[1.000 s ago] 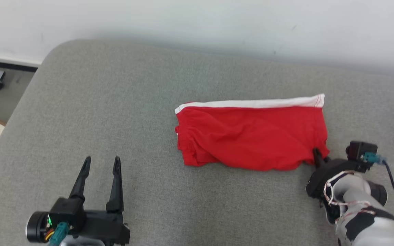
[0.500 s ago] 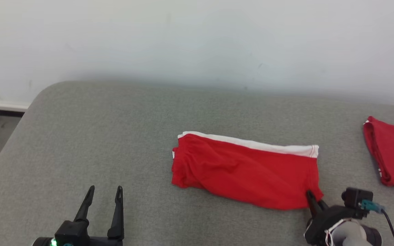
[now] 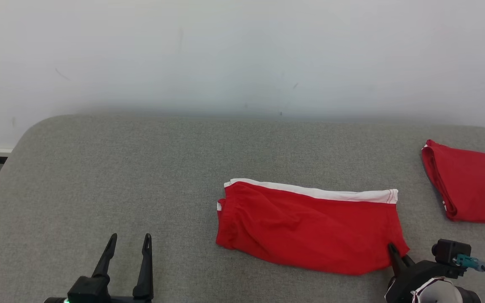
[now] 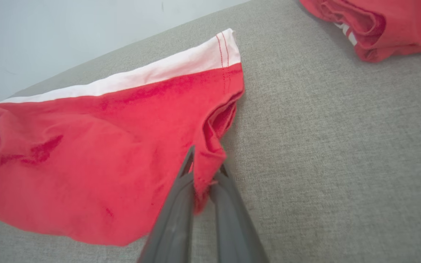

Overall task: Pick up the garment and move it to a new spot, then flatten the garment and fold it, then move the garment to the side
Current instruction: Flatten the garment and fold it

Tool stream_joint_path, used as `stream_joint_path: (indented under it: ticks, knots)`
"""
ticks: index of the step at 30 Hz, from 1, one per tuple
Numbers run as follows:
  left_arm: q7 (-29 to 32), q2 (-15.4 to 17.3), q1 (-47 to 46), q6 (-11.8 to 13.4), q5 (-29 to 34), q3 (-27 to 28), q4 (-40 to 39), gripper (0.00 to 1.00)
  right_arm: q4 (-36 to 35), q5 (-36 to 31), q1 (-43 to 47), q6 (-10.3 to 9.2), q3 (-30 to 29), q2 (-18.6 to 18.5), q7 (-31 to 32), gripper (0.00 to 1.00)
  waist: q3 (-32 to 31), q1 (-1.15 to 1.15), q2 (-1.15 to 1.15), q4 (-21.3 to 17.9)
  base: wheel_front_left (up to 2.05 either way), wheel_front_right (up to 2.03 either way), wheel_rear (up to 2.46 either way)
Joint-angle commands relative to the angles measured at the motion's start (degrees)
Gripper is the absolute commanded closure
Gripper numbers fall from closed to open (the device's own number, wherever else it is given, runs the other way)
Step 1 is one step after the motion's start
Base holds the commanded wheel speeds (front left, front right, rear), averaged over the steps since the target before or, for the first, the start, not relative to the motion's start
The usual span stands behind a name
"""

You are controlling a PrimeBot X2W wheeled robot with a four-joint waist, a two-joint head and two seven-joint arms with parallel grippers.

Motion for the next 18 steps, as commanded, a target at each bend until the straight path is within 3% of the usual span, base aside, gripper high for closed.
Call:
stream_joint_path:
  ticks: [1,11,18]
  knots:
    - [-0.2,0.2,0.5,0.0,-0.3,-0.1,0.0,0.00,0.5,-0.3,0.0,-0.13,-0.3,0.3,0.0,1.00,0.0,0.00,0.00,0.2,0.00,0.00,0.00]
    - [-0.2,0.4,1.1,0.4,-0.7,0.5,-0.1,0.00,1.3,-2.2,-1.2,-0.13,-0.9,0.6,-2.4,1.00,0.3,0.00,0.00,0.9,0.00,0.00,0.00]
    - [-0.2,0.3,0.8,0.3,-0.9,0.6,-0.1,0.00,-5.6,-4.4,-1.2,-0.13,2.0,3.5,-3.6,1.00,0.5,0.00,0.00,2.4,0.00,0.00,0.00]
